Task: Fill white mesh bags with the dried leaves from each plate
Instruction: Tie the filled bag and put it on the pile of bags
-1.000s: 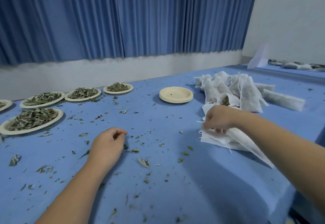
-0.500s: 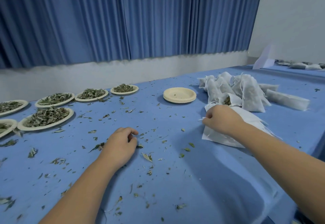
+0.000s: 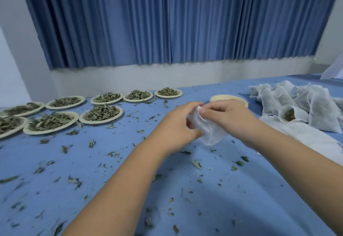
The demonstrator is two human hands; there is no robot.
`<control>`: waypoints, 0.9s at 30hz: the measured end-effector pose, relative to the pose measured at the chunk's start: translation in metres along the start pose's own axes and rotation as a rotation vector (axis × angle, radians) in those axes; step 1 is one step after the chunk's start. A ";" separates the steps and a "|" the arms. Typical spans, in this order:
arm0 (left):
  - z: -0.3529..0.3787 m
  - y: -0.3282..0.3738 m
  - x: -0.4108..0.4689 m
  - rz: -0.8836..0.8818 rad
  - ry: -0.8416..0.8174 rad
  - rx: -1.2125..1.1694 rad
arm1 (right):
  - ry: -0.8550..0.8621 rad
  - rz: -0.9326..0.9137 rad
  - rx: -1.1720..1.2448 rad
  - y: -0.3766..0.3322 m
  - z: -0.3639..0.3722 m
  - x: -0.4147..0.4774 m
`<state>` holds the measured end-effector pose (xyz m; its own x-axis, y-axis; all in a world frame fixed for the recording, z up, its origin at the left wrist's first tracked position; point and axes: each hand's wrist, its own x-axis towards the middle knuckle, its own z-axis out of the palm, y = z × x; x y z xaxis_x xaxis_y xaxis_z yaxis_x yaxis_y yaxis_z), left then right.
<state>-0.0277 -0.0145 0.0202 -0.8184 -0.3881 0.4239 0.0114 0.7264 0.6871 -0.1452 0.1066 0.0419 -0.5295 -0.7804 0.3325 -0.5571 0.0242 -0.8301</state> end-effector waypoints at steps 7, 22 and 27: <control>-0.070 -0.035 -0.048 -0.176 0.289 0.115 | -0.272 -0.162 -0.286 -0.030 0.066 0.007; -0.174 -0.106 -0.161 -0.307 0.199 0.734 | -0.483 -0.385 -0.208 -0.063 0.233 0.034; -0.190 -0.128 -0.167 -0.536 0.483 0.331 | -0.329 0.154 0.093 -0.052 0.252 0.097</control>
<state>0.2165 -0.1508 -0.0267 -0.3231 -0.8809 0.3459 -0.5475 0.4721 0.6910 -0.0065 -0.1279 0.0048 -0.3602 -0.9315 0.0511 -0.4186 0.1124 -0.9012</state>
